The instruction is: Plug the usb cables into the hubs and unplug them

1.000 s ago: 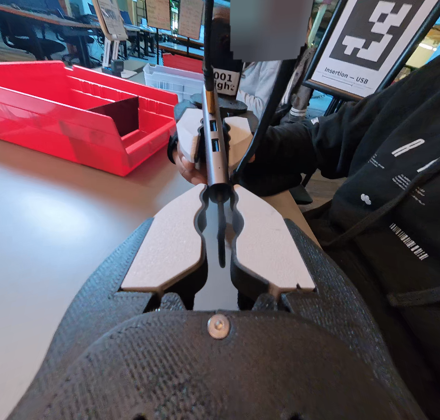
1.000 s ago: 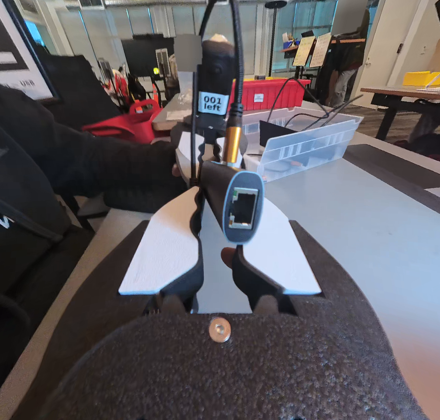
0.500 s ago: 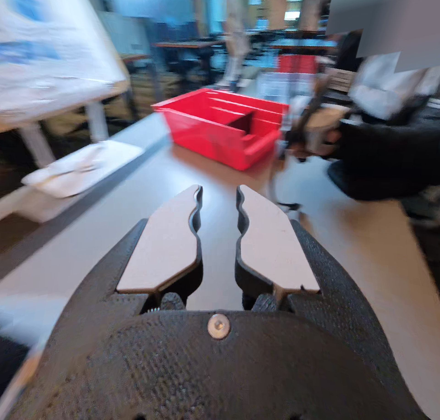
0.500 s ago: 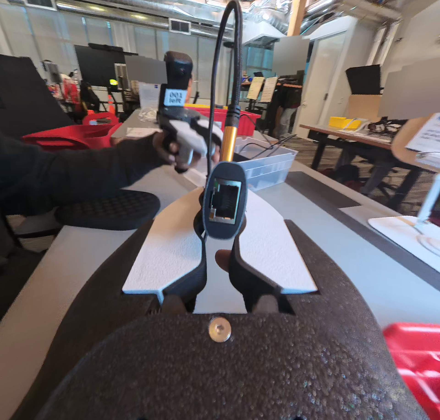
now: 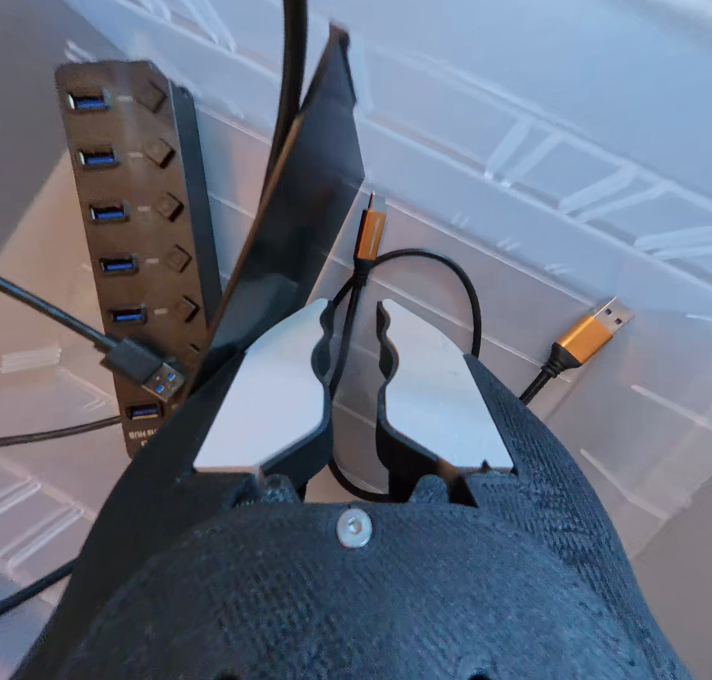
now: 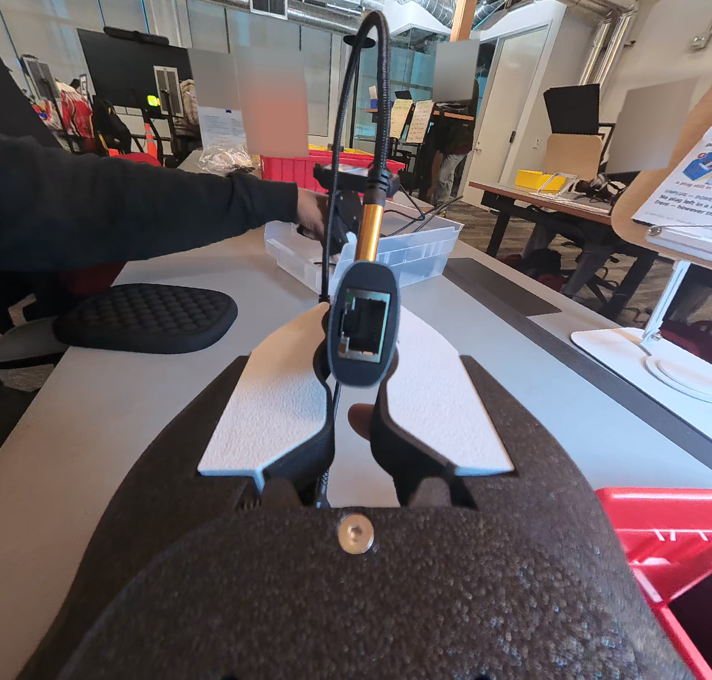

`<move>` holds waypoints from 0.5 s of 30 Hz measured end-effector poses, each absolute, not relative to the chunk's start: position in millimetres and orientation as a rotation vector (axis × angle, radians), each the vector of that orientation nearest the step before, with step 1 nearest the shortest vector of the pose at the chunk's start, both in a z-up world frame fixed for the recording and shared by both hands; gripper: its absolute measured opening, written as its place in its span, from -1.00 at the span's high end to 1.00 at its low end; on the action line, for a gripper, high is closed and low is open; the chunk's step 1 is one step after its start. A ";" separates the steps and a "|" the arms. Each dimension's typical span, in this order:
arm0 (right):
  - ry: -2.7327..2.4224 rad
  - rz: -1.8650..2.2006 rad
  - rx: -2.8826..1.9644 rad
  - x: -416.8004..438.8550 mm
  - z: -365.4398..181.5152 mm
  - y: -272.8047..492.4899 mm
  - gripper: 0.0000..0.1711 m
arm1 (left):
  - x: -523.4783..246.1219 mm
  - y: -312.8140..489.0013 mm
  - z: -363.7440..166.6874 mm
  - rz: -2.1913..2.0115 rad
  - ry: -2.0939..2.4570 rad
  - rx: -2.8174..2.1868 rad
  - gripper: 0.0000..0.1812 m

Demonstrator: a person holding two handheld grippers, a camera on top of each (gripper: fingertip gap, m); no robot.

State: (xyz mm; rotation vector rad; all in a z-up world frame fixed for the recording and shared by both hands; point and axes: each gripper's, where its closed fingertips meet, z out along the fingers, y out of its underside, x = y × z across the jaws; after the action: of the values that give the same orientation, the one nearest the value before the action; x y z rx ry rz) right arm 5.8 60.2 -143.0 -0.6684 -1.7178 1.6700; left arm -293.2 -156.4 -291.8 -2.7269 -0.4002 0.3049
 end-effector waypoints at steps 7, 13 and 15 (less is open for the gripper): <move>-1.706 1.664 -0.665 7.1 -140.0 63.9 0.80 | -283.7 -151.6 -263.2 0.383 -0.286 -2.775 0.95; -1.679 1.670 -0.674 5.5 -135.9 69.8 0.80 | -231.9 -122.6 -100.9 0.421 -0.173 -2.339 0.95; -1.669 1.659 -0.680 4.3 -135.7 71.3 0.80 | -197.1 -105.2 -39.2 0.379 -0.096 -2.124 0.96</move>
State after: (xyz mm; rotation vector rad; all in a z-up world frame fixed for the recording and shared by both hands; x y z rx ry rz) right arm 4.3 71.3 -135.7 -0.6799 -1.6695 1.6586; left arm -197.1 -105.2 -39.2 -2.1235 -0.0963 0.3792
